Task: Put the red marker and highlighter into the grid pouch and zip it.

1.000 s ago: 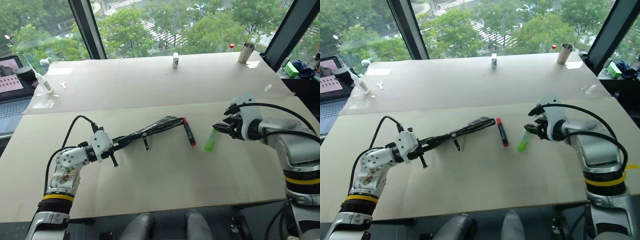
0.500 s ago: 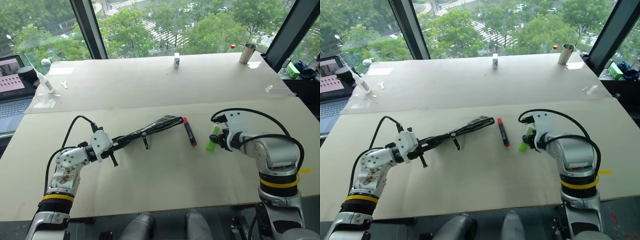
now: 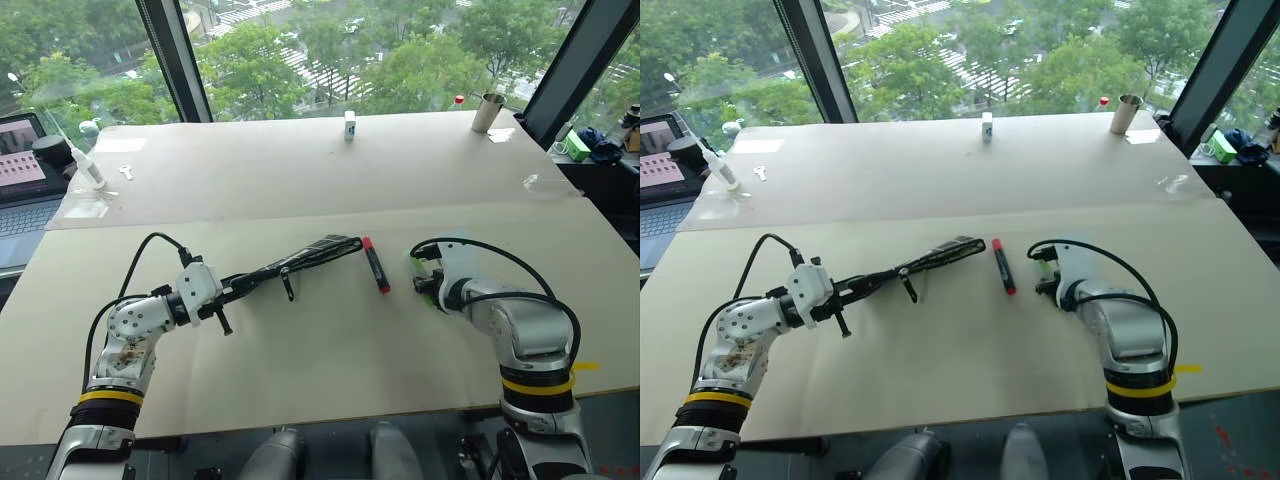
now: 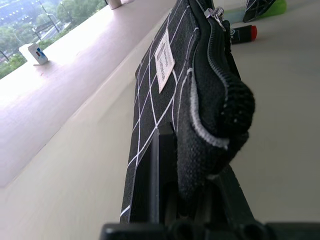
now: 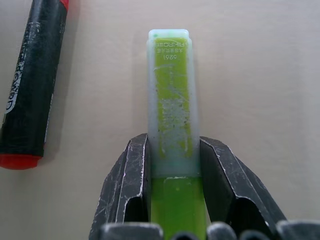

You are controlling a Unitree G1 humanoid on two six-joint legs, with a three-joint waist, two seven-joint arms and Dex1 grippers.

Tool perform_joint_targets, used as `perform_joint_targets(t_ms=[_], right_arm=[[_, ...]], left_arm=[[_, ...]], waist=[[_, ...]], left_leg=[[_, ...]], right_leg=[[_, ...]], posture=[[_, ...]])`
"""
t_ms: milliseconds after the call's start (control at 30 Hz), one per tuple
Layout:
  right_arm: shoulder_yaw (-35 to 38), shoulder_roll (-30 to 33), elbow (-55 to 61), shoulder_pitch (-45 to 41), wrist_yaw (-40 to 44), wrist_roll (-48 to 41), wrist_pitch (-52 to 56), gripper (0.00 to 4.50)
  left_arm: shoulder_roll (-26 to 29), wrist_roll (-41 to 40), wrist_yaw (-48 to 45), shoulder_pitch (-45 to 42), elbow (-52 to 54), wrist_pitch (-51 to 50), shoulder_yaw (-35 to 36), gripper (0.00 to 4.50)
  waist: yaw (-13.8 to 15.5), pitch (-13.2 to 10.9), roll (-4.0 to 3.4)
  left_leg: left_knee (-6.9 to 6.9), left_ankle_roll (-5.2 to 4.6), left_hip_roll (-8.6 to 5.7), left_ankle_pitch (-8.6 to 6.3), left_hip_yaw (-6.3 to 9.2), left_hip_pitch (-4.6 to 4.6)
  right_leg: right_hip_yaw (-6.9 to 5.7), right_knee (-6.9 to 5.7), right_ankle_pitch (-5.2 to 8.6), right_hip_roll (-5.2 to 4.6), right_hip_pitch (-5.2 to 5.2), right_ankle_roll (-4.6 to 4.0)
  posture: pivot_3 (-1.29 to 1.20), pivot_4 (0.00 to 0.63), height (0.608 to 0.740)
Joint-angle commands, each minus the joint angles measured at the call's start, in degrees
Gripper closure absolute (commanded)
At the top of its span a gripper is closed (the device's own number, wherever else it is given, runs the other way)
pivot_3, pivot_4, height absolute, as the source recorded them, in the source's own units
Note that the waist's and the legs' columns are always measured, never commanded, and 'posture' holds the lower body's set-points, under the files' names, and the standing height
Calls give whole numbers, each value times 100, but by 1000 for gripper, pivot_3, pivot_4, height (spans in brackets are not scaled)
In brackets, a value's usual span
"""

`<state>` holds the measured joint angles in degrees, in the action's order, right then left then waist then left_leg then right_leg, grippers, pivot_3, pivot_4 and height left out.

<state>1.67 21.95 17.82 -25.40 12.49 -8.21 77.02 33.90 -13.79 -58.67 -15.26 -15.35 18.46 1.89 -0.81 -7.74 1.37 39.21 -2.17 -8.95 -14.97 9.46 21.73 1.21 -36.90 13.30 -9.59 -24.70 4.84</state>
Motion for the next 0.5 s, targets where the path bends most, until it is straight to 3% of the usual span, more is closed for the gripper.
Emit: perform_joint_targets(t_ms=[33,133,200,367,500], right_arm=[[-131,219,-451,56,57,108,-423,3488],[-486,882,-316,-377,781,158,-1815,3488],[-286,1096,-193,-694,1340,-190,-2328,3488],[-306,1835,293,-934,2826,-674,-3505,3488],[-950,2786,969,-944,4316,-713,-4222,3488]], left_arm=[[124,-174,-87,8,204,13,145,4500],[195,-213,-187,-13,196,-26,158,4500],[217,-230,-232,-56,170,-41,150,4500],[220,-235,-320,-132,115,-49,95,4500],[168,-197,-375,-183,90,-46,16,4500]], waist=[[11,0,0],[18,-11,-11],[5,-25,-30],[-20,-27,-34],[-19,-27,-34]], left_leg=[[-1,-3,0,-2,1,-9],[-11,-48,-6,-29,0,-35],[-12,-51,-11,-30,-2,-25],[-25,4,18,1,-5,5],[-20,3,19,-5,-6,46]], right_leg=[[-3,8,0,1,12,0],[-3,30,-1,-2,43,1],[-2,33,-2,-5,33,3],[-9,18,-2,10,-9,3],[-15,19,-3,8,-39,2]], posture=[[0,150,739],[0,150,739],[0,150,739],[0,150,739],[0,150,739]])
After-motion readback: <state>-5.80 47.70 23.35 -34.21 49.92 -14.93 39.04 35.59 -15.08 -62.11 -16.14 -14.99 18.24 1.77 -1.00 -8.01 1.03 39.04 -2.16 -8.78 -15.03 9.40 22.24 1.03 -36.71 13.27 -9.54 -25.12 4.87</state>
